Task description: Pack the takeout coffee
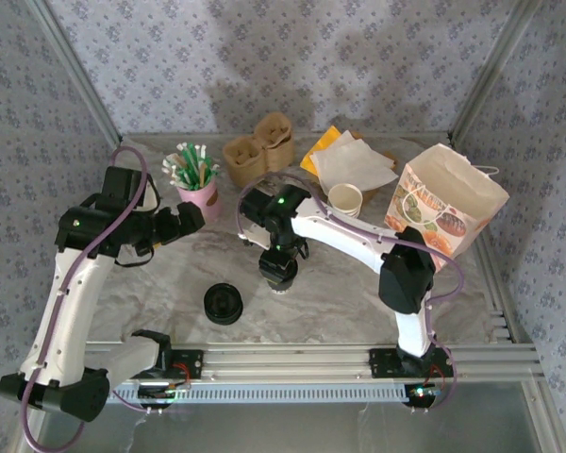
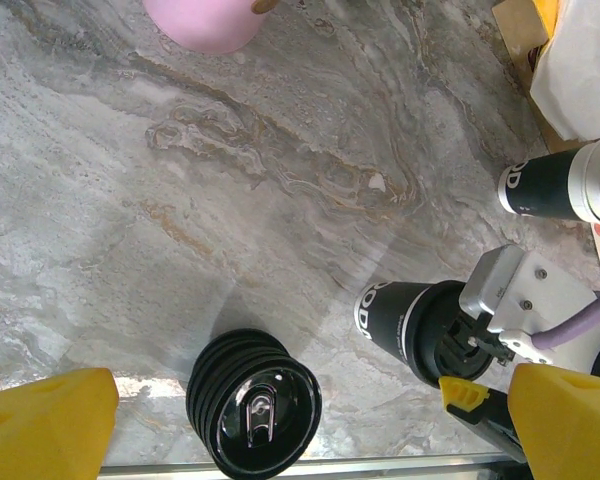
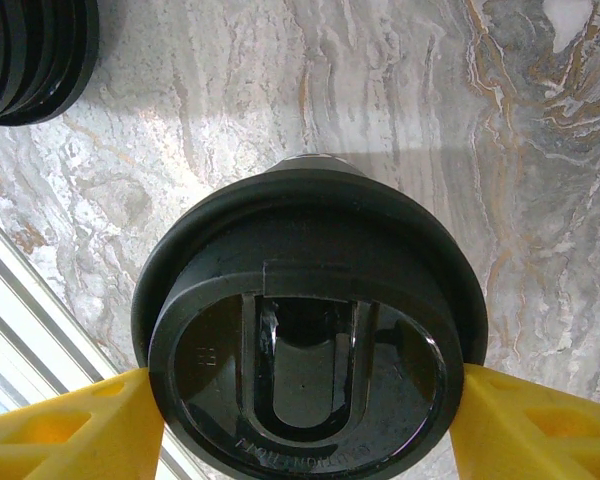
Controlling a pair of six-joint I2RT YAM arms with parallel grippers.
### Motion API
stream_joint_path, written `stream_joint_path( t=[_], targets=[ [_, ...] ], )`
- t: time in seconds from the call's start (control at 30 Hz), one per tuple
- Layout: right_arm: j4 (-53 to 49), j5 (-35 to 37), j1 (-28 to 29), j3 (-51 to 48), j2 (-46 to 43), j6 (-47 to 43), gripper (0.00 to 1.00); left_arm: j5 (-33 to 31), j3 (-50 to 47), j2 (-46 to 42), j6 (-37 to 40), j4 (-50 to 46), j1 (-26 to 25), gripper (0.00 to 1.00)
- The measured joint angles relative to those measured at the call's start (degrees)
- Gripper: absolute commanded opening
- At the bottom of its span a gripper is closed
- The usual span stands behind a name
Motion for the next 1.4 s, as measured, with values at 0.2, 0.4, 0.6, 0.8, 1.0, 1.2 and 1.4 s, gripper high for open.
stream_joint_path(
  t=[0.2, 0.4, 0.6, 0.8, 1.0, 1.2, 1.4],
  targets=[
    [-0.2, 0.26, -0.33, 0.55, 0.48, 0.59, 0.8, 0.02, 0.61, -0.02, 0.02, 0.02, 0.0, 1.0],
    [-0.33, 0.83, -0.5, 0.87, 1.05, 0.83, 0.85, 0.22, 0.61, -0.02, 0.02, 0.0, 0.0, 1.0],
    [-0.83, 0.85, -0.59, 3.04, 1.05, 0.83, 0.86, 0.44, 0.61, -0.02, 0.02, 0.0, 0.0, 1.0],
    [-1.73, 1.14, -0.59, 5.44, 1.05, 0.85, 0.86, 0.94, 0.87, 0.0, 0.02, 0.0, 0.0, 1.0],
    [-5.29, 2.29, -0.76, 10.38, 1.44, 3.61, 0.86, 1.09, 2.29, 0.0, 0.02, -0.04, 0.0, 1.0],
    [-10.88, 5.01, -1.16, 16.2, 3.8, 15.37, 0.85, 1.09, 2.6, -0.02, -0.02, -0.02, 0.0, 1.0],
    [-13.03, 4.79, -1.29, 16.17, 4.17, 27.15, 0.85, 1.07, 2.49, -0.68, -0.02, 0.35, 0.0, 1.0]
  ],
)
